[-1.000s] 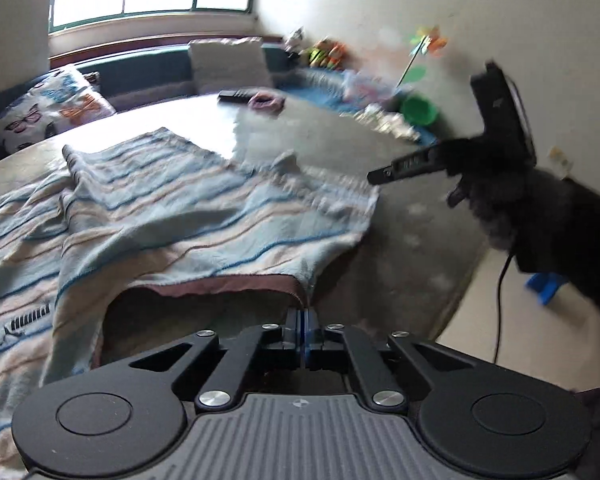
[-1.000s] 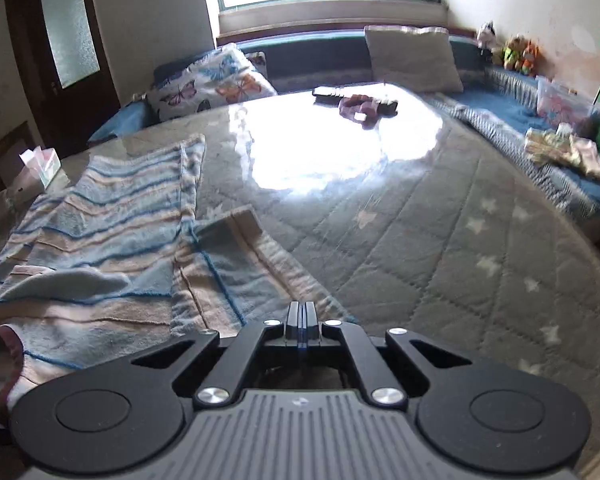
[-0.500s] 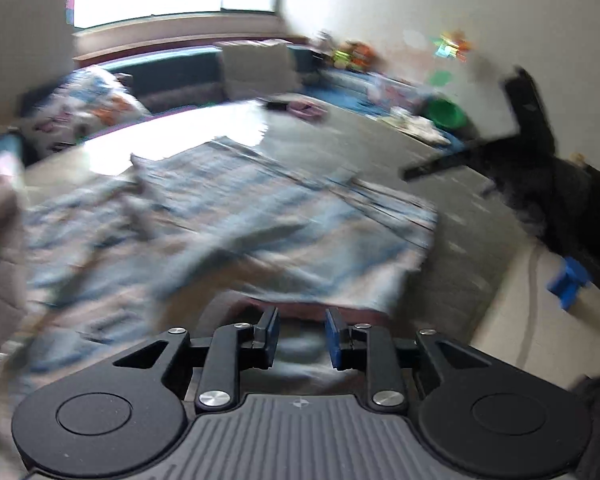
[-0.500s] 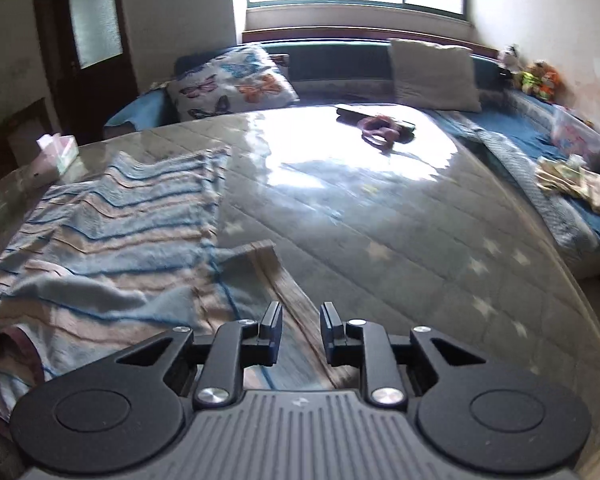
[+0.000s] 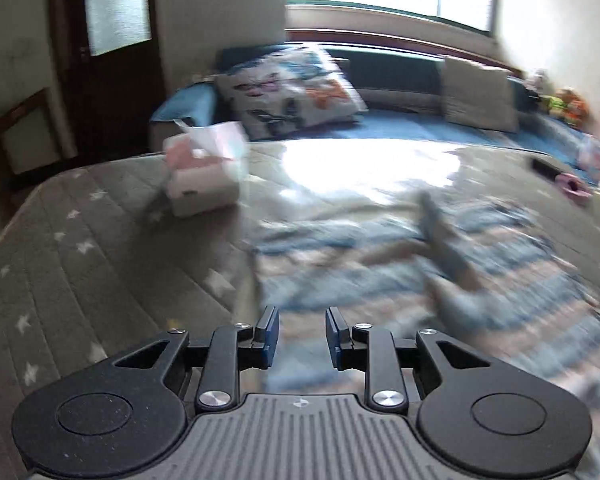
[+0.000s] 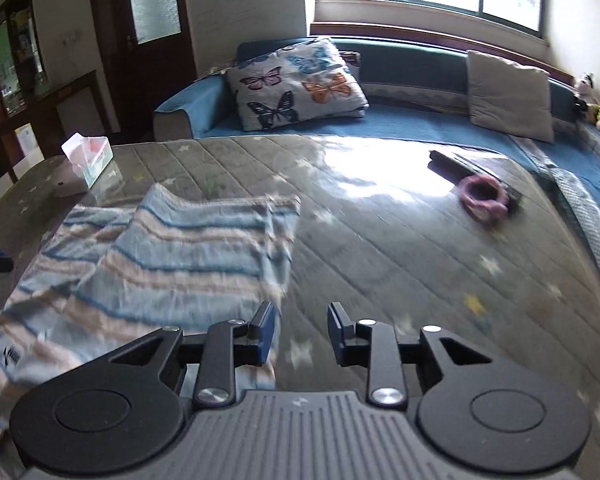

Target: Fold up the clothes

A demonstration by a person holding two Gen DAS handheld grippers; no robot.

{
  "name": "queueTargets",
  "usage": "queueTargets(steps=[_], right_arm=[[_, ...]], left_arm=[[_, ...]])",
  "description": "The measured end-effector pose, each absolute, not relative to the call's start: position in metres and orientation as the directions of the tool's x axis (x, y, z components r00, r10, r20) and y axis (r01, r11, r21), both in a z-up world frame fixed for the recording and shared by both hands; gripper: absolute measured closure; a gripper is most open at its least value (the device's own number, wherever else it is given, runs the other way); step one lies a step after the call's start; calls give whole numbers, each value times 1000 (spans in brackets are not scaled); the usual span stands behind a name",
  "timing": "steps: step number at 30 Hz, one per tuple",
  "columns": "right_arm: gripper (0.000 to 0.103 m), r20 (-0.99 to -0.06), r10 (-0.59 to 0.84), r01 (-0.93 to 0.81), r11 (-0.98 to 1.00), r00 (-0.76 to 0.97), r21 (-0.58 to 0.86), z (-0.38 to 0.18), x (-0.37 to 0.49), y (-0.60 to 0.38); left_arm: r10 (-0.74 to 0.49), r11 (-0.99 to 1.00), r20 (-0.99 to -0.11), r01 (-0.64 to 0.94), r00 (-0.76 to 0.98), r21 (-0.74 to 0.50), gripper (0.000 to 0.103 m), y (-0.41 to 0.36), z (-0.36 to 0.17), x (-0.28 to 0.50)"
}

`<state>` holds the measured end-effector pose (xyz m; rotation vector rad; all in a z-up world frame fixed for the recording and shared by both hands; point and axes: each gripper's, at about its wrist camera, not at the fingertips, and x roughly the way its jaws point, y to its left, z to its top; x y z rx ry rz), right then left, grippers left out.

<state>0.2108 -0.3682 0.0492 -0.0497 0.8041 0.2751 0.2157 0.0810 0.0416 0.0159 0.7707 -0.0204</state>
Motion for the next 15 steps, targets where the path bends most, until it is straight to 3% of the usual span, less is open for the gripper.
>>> queueTargets(steps=[5, 15], right_arm=[[70, -722, 235, -275, 959, 651, 64, 33, 263, -347], [69, -727, 234, -273, 960, 645, 66, -8, 338, -321]], left_arm=[[44, 999, -710, -40, 703, 23, 59, 89, 23, 265], [49, 998, -722, -65, 690, 5, 61, 95, 0, 307]])
